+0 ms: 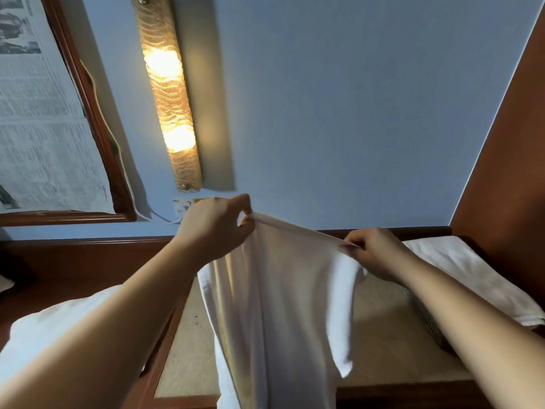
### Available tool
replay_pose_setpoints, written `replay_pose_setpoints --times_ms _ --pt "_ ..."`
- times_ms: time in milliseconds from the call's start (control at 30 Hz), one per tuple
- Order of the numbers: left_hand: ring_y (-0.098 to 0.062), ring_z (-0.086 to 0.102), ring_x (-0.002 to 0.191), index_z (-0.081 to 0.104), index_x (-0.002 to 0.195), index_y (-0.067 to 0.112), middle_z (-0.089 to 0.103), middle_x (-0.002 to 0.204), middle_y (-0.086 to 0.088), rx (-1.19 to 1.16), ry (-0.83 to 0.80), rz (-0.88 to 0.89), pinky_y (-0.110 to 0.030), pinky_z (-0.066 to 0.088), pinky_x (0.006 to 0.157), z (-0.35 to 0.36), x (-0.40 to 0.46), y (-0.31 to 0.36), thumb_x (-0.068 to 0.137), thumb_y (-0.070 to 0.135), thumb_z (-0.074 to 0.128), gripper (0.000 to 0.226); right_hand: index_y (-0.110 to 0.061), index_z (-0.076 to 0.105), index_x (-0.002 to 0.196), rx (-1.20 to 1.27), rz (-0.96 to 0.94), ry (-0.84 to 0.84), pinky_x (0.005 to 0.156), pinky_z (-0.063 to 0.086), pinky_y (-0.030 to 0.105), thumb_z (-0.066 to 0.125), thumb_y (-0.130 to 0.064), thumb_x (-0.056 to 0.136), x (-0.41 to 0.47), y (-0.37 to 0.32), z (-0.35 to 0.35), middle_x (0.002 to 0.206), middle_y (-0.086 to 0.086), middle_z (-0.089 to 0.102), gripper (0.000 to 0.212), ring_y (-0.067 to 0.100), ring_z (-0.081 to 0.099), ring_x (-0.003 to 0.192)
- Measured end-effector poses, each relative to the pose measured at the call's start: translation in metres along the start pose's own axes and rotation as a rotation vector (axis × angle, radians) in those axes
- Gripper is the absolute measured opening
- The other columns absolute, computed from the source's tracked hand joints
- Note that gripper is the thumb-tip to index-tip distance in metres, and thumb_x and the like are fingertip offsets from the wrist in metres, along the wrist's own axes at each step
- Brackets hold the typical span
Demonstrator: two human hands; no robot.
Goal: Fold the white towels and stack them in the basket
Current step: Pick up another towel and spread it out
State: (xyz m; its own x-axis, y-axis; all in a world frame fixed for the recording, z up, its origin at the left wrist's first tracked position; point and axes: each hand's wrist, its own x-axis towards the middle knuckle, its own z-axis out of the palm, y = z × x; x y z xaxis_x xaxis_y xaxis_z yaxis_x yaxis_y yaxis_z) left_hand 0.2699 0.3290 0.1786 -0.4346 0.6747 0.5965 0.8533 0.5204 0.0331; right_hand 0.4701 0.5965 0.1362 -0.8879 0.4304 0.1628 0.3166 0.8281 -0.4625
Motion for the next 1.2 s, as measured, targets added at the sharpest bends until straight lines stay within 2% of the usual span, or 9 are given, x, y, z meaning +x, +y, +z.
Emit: replay_pose_setpoints --times_ms 167,233,333,500,667,767,933,1067,1200 --pt "-0.019 0.059 0.067 0.063 0.113 0.034 0.058 0.067 0.007 -0.024 -0.167 -0.018 -0.032 0.048 0.059 0.014 -0.007 0.006 0.093 0.049 0.060 0.025 -0.028 0.064 0.080 0.015 -0.049 0.104 0.067 0.045 0.029 0.059 -0.034 0.101 0.003 -0.011 0.008 0.074 -0.011 0.066 0.023 0.014 0.064 0.077" --pt "-0.015 0.058 0.070 0.059 0.119 0.040 0.057 0.067 0.011 -0.115 -0.231 0.000 -0.033 0.047 0.061 0.017 -0.006 0.024 0.087 0.069 0.063 0.043 -0.024 0.064 0.085 0.060 -0.115 0.123 0.067 0.045 0.029 0.058 -0.021 0.100 0.007 -0.030 0.005 0.078 -0.010 0.067 0.016 0.014 0.063 0.079" --pt "-0.013 0.058 0.071 0.059 0.120 0.044 0.055 0.065 0.015 -0.224 -0.276 0.010 -0.033 0.044 0.062 0.021 -0.004 0.060 0.071 0.091 0.060 0.068 -0.027 0.070 0.093 0.117 -0.211 0.132 0.071 0.049 0.030 0.059 -0.023 0.101 0.012 -0.056 -0.005 0.083 -0.011 0.070 0.014 0.007 0.064 0.081" --pt "-0.022 0.064 0.068 0.066 0.099 0.037 0.055 0.058 0.008 -0.261 -0.069 -0.087 -0.032 0.041 0.057 0.031 0.007 0.074 0.086 0.080 0.055 0.046 -0.028 0.076 0.090 0.094 -0.215 0.130 0.073 0.052 0.034 0.063 -0.032 0.101 0.022 -0.073 -0.023 0.080 -0.009 0.072 0.018 0.009 0.065 0.081" --pt "-0.020 0.065 0.068 0.061 0.093 0.034 0.063 0.065 0.011 -0.187 -0.052 0.003 -0.032 0.051 0.064 0.037 0.004 0.084 0.084 0.084 0.052 0.052 -0.021 0.073 0.079 0.146 -0.122 0.153 0.066 0.050 0.032 0.068 -0.030 0.097 0.027 -0.068 -0.020 0.074 -0.004 0.070 0.020 0.016 0.066 0.077" --pt "-0.031 0.067 0.075 0.063 0.098 0.027 0.074 0.081 0.002 -0.192 -0.017 -0.057 -0.036 0.052 0.065 0.047 0.006 0.090 0.097 0.062 0.052 0.036 -0.023 0.074 0.079 0.180 -0.105 0.164 0.061 0.045 0.028 0.069 -0.030 0.097 0.028 -0.068 -0.019 0.074 -0.007 0.071 0.021 0.010 0.063 0.075" --pt "-0.033 0.056 0.059 0.058 0.095 0.022 0.058 0.062 0.001 -0.219 0.072 -0.070 -0.034 0.042 0.053 0.042 0.016 0.069 0.098 0.035 0.056 0.014 -0.026 0.072 0.083 0.075 -0.039 0.078 0.057 0.040 0.029 0.072 -0.043 0.096 0.023 -0.054 -0.025 0.069 -0.006 0.064 0.021 0.013 0.059 0.069" --pt "-0.033 0.054 0.055 0.057 0.096 0.019 0.057 0.058 0.001 -0.156 0.145 -0.038 -0.033 0.038 0.051 0.035 0.027 0.052 0.098 0.029 0.057 0.010 -0.018 0.052 0.065 -0.114 0.010 -0.003 0.058 0.034 0.026 0.059 -0.046 0.103 0.025 -0.037 -0.004 0.062 -0.003 0.053 0.048 0.022 0.055 0.069" --pt "-0.031 0.058 0.064 0.056 0.098 0.027 0.063 0.068 -0.001 -0.161 0.094 -0.203 -0.035 0.044 0.056 0.033 0.036 0.024 0.100 0.038 0.055 0.011 -0.017 0.043 0.059 -0.099 0.133 0.018 0.055 0.035 0.032 0.059 -0.048 0.101 0.021 -0.012 0.008 0.049 -0.002 0.049 0.055 0.017 0.052 0.055"
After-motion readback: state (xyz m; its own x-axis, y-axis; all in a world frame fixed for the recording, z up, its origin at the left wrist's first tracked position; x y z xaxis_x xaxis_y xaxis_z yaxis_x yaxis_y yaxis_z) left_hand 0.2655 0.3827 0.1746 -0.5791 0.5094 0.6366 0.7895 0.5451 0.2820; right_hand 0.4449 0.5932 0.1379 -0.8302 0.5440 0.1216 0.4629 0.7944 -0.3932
